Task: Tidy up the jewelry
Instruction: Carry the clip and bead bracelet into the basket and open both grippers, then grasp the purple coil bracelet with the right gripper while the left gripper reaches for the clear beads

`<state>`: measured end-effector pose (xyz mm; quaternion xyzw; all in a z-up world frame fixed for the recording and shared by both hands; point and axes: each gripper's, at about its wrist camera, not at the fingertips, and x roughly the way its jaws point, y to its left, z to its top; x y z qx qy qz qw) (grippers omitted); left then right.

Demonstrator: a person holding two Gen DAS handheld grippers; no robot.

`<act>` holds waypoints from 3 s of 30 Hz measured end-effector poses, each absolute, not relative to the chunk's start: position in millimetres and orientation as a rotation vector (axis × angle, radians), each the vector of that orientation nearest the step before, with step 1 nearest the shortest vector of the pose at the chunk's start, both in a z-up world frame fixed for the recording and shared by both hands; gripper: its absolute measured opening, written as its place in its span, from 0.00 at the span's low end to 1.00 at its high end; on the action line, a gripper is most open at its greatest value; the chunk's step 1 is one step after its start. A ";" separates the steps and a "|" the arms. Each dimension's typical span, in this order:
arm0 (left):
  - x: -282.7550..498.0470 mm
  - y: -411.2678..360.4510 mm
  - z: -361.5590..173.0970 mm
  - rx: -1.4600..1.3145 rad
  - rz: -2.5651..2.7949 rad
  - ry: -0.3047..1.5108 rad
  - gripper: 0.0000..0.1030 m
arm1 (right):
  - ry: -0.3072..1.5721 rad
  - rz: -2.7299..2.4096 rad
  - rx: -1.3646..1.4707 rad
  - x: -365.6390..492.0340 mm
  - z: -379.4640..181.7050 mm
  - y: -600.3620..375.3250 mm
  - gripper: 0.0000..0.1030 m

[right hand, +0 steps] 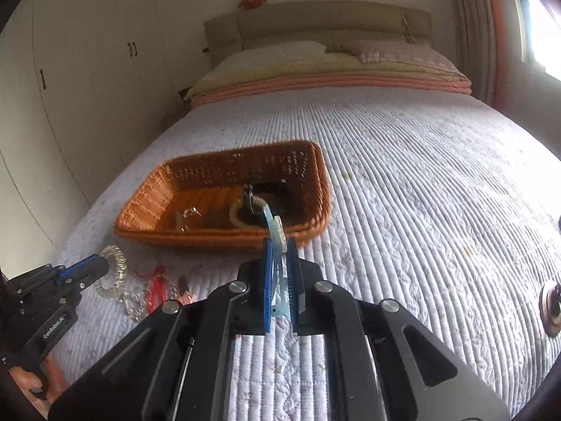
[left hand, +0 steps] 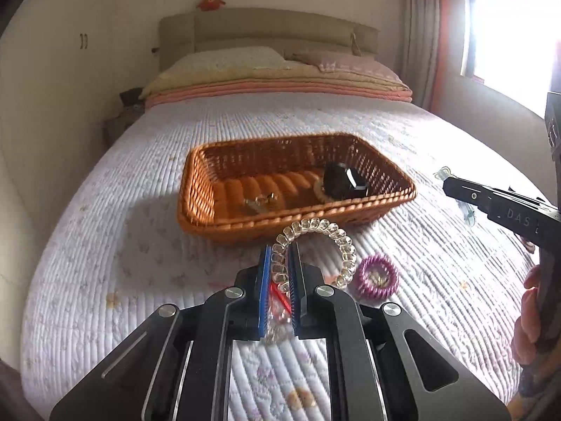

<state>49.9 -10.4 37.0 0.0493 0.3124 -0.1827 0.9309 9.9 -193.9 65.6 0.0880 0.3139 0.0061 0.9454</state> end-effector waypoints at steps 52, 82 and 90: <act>93.5 4.0 81.8 -0.030 -0.379 0.598 0.40 | 0.711 0.162 0.253 85.3 85.8 -173.6 0.44; 77.7 59.2 -36.3 -0.099 -0.329 0.858 0.17 | 0.890 0.142 0.181 42.1 -31.3 -171.9 0.16; 82.9 43.9 -45.6 -0.017 -0.308 0.898 0.16 | 0.886 0.139 0.177 42.5 -31.7 -169.6 0.16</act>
